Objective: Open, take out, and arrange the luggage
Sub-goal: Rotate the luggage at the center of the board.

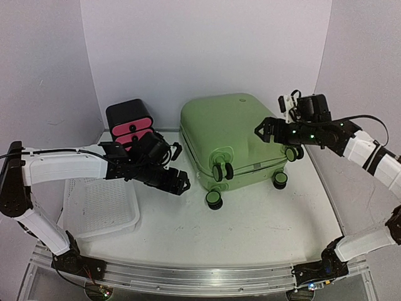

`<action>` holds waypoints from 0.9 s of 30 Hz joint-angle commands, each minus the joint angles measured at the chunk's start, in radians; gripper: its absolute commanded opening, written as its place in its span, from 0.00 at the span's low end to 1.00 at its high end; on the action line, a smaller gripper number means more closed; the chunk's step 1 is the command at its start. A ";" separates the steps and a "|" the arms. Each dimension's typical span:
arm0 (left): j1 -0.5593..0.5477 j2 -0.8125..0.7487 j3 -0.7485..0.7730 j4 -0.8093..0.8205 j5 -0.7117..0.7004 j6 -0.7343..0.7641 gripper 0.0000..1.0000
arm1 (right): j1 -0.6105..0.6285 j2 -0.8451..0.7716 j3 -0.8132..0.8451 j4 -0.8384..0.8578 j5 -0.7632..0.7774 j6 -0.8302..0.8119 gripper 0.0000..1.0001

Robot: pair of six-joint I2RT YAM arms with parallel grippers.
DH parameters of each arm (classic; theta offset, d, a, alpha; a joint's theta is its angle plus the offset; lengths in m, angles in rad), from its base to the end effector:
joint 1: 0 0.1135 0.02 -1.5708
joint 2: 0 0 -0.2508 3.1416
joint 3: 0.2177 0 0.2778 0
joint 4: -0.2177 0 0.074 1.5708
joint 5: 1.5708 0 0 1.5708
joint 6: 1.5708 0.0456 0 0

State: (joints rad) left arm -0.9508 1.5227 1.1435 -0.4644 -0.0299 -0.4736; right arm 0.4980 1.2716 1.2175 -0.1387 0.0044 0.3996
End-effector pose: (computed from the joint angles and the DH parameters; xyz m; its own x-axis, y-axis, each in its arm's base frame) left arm 0.2112 -0.2935 0.2300 -0.7520 0.2688 -0.6018 0.5157 0.8085 -0.2833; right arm 0.2966 0.1611 0.3755 -0.3394 0.2583 -0.9045 -0.3710 0.8468 0.3811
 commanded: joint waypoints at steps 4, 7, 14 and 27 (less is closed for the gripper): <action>0.018 0.005 -0.033 0.064 -0.072 0.061 0.88 | 0.166 0.012 -0.035 0.145 -0.074 0.061 0.98; 0.018 -0.027 -0.080 0.130 -0.084 0.065 0.94 | 0.175 0.014 -0.053 0.177 -0.003 0.085 0.98; 0.018 -0.053 -0.130 0.167 -0.152 0.058 0.99 | 0.175 -0.053 -0.107 0.222 0.099 0.181 0.98; 0.018 0.033 -0.092 0.190 -0.105 0.115 1.00 | 0.308 0.158 0.073 0.152 0.062 0.208 0.98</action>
State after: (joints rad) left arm -0.9348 1.5333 1.0119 -0.3141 -0.1513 -0.4034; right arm 0.7387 1.3983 1.2201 0.0151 0.0597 0.6186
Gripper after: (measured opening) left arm 0.994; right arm 0.984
